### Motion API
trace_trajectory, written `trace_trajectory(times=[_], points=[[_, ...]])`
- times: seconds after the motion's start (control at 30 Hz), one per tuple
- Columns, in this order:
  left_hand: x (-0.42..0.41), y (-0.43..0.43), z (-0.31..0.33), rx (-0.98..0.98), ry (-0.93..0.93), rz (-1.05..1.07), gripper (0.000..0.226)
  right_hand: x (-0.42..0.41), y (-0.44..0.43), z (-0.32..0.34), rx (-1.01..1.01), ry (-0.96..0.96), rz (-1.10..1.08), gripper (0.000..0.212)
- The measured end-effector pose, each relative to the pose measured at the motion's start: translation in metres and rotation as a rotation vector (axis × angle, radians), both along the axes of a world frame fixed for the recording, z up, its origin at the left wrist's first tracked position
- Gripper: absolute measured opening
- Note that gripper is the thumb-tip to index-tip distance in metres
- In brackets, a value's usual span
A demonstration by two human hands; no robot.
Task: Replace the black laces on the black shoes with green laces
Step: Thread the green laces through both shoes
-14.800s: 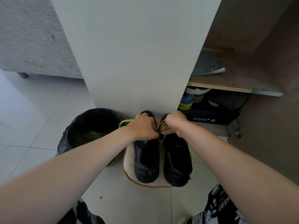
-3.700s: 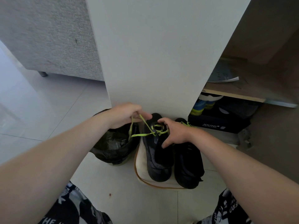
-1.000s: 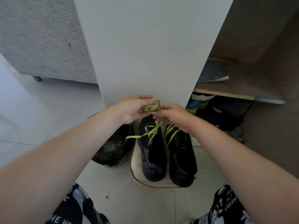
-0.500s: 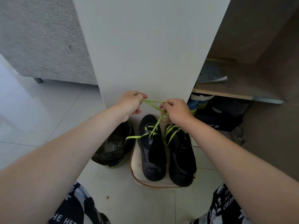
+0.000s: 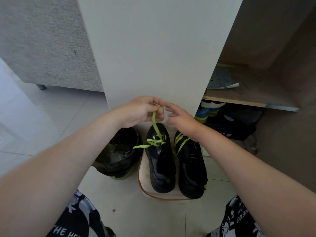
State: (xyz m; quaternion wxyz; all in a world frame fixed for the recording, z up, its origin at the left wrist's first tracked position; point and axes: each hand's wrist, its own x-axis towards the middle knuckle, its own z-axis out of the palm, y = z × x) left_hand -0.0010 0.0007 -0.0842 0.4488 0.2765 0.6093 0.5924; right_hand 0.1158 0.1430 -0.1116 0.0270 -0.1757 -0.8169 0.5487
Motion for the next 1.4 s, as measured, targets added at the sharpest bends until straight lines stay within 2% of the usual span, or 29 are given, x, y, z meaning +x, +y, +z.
trace_trajectory(times=[0.1,0.13,0.23,0.3,0.37,0.4,0.47,0.53,0.57,0.7,0.8,0.87,0.93,1.0,1.1,1.17,1.27,1.4], points=[[0.006,0.002,0.004,-0.016,0.071,-0.026,0.024,0.001,-0.003,0.007,-0.096,0.071,0.009,0.018],[0.006,0.003,0.005,-0.038,0.1,-0.02,0.025,0.002,-0.004,0.008,-0.116,0.075,-0.007,0.013],[0.0,0.003,0.007,-0.14,0.237,0.035,0.026,-0.002,-0.001,0.004,-0.133,0.11,-0.098,0.01],[-0.006,0.001,0.008,-0.25,0.59,0.084,0.016,-0.005,0.007,0.0,-0.087,0.087,-0.147,0.015],[-0.017,-0.003,0.007,-0.376,0.989,0.087,0.018,-0.002,0.014,-0.001,0.001,-0.005,-0.132,0.023],[-0.022,-0.006,0.007,-0.448,1.08,0.081,0.021,0.001,0.017,-0.001,0.068,-0.066,-0.109,0.027],[-0.032,-0.013,0.0,-0.632,1.127,0.019,0.021,0.007,0.019,-0.002,0.215,-0.187,-0.054,0.032],[-0.033,-0.016,-0.009,-0.809,1.124,-0.098,0.015,0.012,0.017,-0.004,0.293,-0.259,0.006,0.034],[-0.027,-0.015,-0.015,-0.835,1.107,-0.132,0.019,0.013,0.013,-0.003,0.316,-0.278,0.032,0.034],[0.009,-0.002,-0.03,-0.651,0.93,-0.148,0.044,0.006,-0.003,-0.004,0.47,-0.356,0.11,0.038],[0.029,0.008,-0.05,-0.712,0.949,-0.301,0.063,0.005,-0.016,-0.014,0.476,-0.535,0.226,0.022],[0.036,0.007,-0.067,-0.816,1.017,-0.367,0.083,0.009,-0.021,-0.021,0.478,-0.628,0.289,0.033],[0.039,0.006,-0.08,-0.872,1.052,-0.326,0.091,0.012,-0.022,-0.028,0.535,-0.641,0.276,0.045],[0.043,0.007,-0.084,-0.902,1.071,-0.282,0.079,0.014,-0.022,-0.034,0.561,-0.6,0.226,0.04],[0.049,0.008,-0.084,-0.984,1.15,-0.351,0.042,0.015,-0.02,-0.043,0.535,-0.543,0.179,0.027],[0.053,0.006,-0.083,-0.998,1.048,-0.346,0.032,0.014,-0.019,-0.046,0.525,-0.541,0.17,0.023],[0.053,0.003,-0.084,-1.0,0.764,-0.328,0.038,0.013,-0.016,-0.049,0.503,-0.584,0.152,0.027],[0.053,0.002,-0.089,-1.007,0.718,-0.288,0.055,0.01,-0.016,-0.06,0.484,-0.582,0.149,0.021]])
